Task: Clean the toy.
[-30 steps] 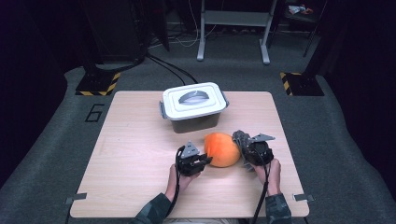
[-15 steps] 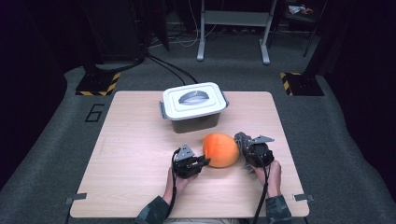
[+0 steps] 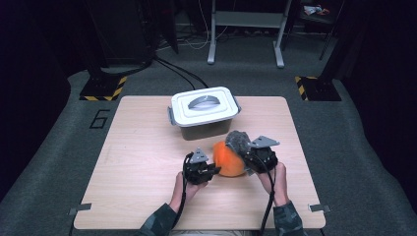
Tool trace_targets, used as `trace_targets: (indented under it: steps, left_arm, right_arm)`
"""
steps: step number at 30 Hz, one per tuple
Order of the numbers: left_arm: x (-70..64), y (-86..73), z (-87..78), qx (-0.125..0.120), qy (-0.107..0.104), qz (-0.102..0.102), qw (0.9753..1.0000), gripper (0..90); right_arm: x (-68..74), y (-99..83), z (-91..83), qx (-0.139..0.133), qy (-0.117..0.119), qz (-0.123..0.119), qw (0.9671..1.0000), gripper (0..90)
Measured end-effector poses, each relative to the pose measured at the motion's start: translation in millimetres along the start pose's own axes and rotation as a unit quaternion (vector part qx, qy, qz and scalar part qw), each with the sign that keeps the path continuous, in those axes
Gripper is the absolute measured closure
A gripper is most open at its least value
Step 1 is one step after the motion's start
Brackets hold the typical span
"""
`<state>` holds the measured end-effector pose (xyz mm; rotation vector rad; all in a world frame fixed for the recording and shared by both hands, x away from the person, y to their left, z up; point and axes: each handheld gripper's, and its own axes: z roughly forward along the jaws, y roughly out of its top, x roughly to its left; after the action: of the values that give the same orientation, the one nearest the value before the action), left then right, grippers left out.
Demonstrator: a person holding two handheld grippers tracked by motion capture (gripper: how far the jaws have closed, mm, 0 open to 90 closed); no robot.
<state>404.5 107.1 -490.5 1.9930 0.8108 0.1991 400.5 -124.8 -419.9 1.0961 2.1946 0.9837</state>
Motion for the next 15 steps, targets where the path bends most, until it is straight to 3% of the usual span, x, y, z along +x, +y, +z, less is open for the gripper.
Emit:
trace_targets:
  steps: [2, 6, 9, 11, 13, 15]
  left_arm:
    - [-0.2, 2.0, -0.2, 0.007, 0.002, 0.0, 1.0, 76.3]
    - [0.1, 3.6, -0.2, 0.012, 0.004, 0.0, 0.9999, 75.7]
    - [0.6, 3.8, -0.6, 0.009, 0.002, 0.002, 1.0, 65.9]
    - [-2.4, 3.9, -0.9, 0.003, 0.008, 0.029, 0.9995, 54.8]
    - [-7.9, 2.6, 0.4, 0.006, 0.039, 0.062, 0.9973, 45.4]
    - [-9.6, 1.2, 4.1, 0.01, 0.054, 0.072, 0.9959, 41.9]
  right_arm:
    - [9.0, 5.2, 4.7, 0.002, 0.014, -0.017, 0.9998, 69.8]
    - [17.5, 7.4, 15.4, 0.013, 0.011, -0.033, 0.9993, 69.8]
    - [16.9, 6.0, 18.3, 0.014, 0.004, -0.022, 0.9997, 70.2]
    - [13.5, 4.6, 19.9, 0.015, 0.003, -0.015, 0.9998, 70.4]
    - [9.8, 3.5, 21.4, 0.01, 0.006, -0.013, 0.9998, 70.3]
    - [8.4, 3.1, 21.9, 0.008, 0.008, -0.012, 0.9999, 70.4]
